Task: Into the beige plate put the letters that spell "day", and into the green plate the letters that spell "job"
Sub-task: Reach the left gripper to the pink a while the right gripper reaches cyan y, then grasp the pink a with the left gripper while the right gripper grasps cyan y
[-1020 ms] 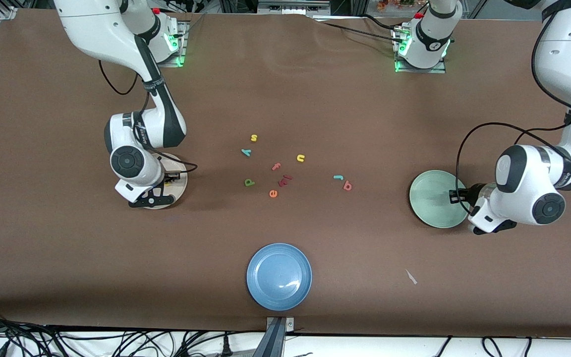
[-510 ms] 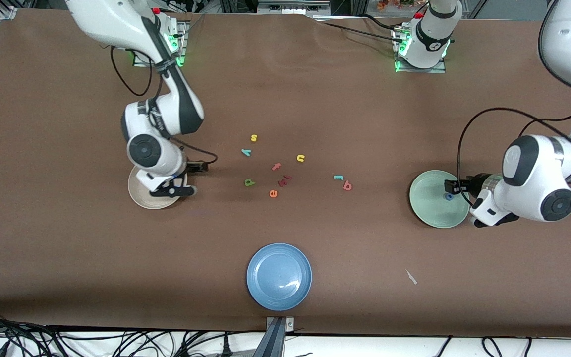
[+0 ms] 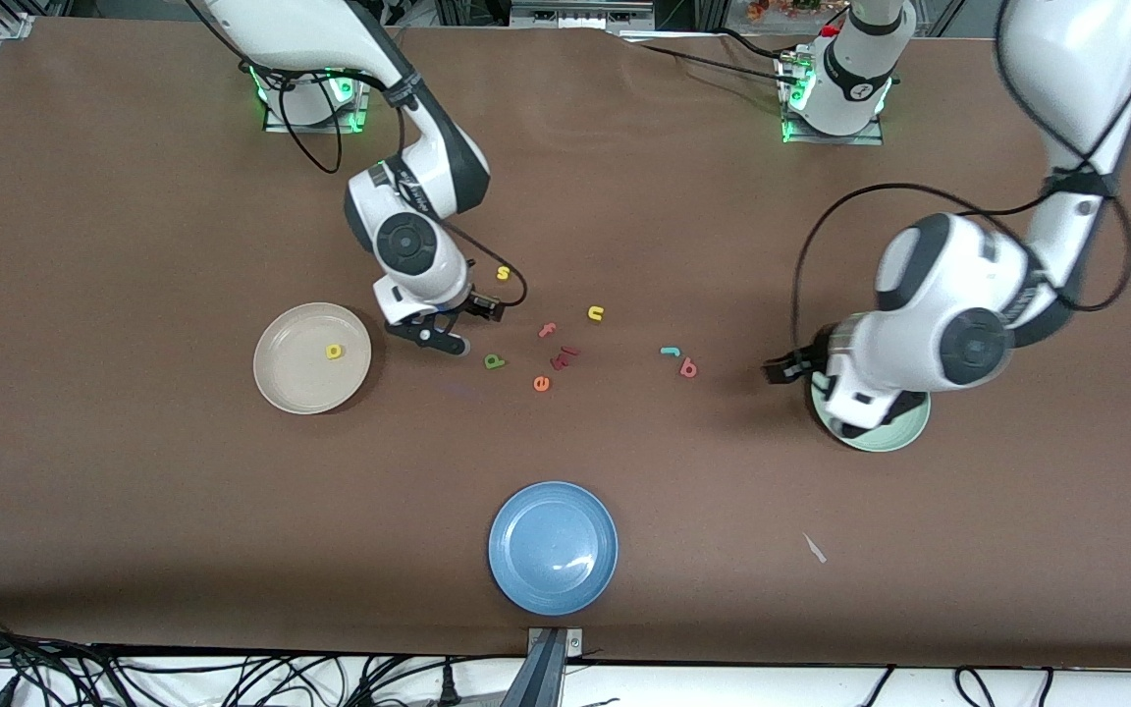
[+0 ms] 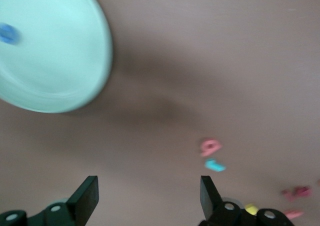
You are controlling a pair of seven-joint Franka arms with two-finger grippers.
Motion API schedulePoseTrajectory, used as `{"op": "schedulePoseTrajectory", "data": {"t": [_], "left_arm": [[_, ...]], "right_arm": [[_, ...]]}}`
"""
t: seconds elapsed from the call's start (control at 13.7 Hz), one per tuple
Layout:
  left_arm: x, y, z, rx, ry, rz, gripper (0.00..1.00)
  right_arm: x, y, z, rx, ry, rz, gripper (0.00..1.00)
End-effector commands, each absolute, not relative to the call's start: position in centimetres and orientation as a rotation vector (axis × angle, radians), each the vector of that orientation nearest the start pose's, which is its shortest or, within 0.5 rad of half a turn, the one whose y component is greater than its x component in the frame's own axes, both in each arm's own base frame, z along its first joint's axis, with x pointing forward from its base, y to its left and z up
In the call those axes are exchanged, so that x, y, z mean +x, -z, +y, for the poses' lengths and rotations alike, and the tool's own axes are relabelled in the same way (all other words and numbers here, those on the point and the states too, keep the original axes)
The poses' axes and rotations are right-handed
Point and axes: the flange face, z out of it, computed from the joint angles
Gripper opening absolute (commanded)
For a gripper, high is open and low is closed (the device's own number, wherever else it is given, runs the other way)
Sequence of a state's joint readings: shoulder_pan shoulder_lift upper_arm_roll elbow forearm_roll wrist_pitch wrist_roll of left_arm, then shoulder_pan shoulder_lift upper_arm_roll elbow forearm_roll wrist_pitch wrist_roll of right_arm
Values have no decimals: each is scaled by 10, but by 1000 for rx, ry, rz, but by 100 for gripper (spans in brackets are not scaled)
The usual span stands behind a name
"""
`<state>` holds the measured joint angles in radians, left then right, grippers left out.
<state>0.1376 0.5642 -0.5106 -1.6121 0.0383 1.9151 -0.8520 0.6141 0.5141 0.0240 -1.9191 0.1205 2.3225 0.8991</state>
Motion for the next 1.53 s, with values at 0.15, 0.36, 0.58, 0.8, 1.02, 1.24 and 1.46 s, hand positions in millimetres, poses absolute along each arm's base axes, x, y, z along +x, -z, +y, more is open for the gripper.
{"op": "schedulePoseTrajectory", "data": {"t": [0.15, 0.36, 0.58, 0.8, 1.02, 1.24, 1.46], "left_arm": [[631, -247, -265, -3111, -413, -990, 78], [624, -223, -276, -3090, -391, -951, 78], [612, -200, -290, -3060, -417, -914, 74], [603, -183, -300, -3038, -457, -917, 68], [600, -173, -297, -3018, -460, -903, 66], [597, -168, -294, -3006, -467, -901, 63], [597, -168, -294, -3006, -469, -899, 47]], "right_arm": [[464, -181, 375, -3036, -150, 699, 82], [460, -178, 374, -3032, -157, 741, 72], [459, -176, 375, -3037, -162, 737, 52], [455, -175, 379, -3039, -168, 725, 38], [456, -176, 379, -3043, -173, 715, 22], [463, -199, 377, -3055, -169, 646, 19], [496, -243, 335, -3134, -229, 490, 19]]}}
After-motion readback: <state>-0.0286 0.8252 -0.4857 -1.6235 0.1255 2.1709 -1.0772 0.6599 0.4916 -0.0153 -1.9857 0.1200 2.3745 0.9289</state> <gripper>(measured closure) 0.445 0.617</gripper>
